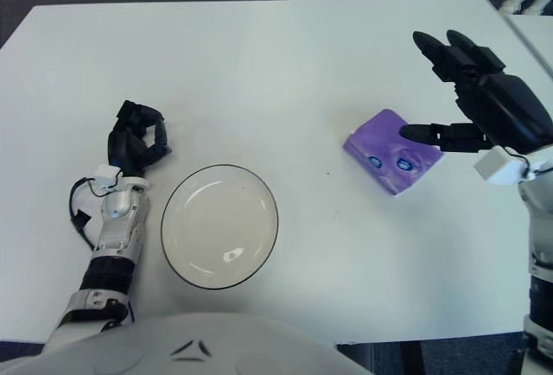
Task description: Put the tissue paper into the plate.
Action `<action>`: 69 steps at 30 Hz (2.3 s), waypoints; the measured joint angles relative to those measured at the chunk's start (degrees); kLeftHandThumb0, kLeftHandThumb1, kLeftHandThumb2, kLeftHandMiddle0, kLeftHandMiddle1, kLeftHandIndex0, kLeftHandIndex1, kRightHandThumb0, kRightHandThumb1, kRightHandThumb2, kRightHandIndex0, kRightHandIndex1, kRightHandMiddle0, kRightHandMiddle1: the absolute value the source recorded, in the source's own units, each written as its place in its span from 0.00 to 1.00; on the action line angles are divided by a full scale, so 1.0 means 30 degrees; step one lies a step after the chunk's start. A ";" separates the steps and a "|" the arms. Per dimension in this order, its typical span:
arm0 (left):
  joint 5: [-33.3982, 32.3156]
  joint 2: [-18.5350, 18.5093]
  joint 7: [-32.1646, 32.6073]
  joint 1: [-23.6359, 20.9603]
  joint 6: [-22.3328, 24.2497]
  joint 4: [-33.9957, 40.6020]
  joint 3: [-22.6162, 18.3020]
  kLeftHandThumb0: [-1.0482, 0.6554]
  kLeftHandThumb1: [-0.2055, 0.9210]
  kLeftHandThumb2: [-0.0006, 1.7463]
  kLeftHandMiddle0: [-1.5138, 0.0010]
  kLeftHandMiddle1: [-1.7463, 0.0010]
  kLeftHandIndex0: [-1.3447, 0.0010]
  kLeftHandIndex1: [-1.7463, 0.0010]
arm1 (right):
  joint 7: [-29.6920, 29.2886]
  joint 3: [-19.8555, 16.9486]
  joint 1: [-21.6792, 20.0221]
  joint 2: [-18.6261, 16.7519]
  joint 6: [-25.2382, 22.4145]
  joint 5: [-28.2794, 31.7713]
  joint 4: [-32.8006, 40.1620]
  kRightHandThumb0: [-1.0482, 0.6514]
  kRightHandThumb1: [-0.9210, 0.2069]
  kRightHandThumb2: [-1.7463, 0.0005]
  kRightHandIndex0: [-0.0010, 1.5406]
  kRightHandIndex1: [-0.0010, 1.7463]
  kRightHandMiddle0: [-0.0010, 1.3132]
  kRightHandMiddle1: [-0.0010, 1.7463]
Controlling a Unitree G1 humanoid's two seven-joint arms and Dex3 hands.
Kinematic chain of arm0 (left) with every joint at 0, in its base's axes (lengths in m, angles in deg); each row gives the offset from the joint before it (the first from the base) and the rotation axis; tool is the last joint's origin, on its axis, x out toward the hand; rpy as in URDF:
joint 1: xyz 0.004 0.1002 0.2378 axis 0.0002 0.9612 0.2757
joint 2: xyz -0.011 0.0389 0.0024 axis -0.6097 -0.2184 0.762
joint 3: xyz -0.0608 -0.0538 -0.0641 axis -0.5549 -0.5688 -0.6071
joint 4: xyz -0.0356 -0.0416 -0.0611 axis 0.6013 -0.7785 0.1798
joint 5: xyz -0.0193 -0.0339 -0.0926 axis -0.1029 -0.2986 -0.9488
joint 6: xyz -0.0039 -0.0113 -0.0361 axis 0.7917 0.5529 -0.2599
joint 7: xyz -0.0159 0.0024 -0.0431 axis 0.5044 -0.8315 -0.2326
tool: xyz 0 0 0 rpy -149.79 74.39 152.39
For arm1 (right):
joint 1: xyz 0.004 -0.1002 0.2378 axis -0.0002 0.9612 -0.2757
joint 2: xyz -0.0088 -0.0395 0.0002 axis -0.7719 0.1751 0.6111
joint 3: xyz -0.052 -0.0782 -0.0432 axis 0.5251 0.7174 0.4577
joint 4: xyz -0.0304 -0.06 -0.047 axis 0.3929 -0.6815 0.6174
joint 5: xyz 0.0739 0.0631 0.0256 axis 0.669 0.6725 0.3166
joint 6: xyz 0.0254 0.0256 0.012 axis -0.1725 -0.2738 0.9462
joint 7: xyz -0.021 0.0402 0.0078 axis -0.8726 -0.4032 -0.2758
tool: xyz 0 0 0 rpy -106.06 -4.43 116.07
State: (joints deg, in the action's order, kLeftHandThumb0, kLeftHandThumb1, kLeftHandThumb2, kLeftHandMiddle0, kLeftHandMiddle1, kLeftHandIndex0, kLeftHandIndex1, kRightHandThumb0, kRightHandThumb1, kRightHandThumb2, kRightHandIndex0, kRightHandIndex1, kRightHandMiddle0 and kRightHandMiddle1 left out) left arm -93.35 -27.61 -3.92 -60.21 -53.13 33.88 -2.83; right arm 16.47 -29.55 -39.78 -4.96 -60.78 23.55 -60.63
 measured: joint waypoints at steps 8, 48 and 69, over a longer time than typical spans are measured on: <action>0.0166 0.0237 -0.0054 -0.0343 -0.0196 -0.0400 0.0279 0.37 0.66 0.60 0.51 0.00 0.67 0.00 | 0.0149 0.0862 -0.0248 -0.1087 -0.4378 -0.1336 0.2815 0.00 0.29 0.72 0.00 0.00 0.00 0.00; 0.0250 0.0346 -0.0039 -0.0345 -0.0202 -0.0421 0.0057 0.37 0.64 0.62 0.55 0.00 0.66 0.00 | 0.0074 0.2443 0.4376 -0.5720 -0.6667 0.3666 0.3680 0.00 0.35 0.72 0.00 0.00 0.00 0.00; 0.0350 0.0384 -0.0012 -0.0345 -0.0160 -0.0420 -0.0011 0.37 0.65 0.61 0.54 0.00 0.67 0.00 | -0.0518 0.2972 0.4684 -0.5897 -0.5552 0.4118 0.2665 0.01 0.46 0.62 0.00 0.00 0.00 0.00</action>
State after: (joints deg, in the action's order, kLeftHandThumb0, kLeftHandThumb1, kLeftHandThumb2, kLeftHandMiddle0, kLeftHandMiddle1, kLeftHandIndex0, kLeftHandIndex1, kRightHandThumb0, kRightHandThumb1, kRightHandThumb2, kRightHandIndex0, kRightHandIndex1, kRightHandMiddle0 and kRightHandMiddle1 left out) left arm -92.30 -26.45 -3.95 -61.25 -53.61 32.62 -2.86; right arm 14.92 -20.64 -25.73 -22.65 -77.43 35.90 -52.64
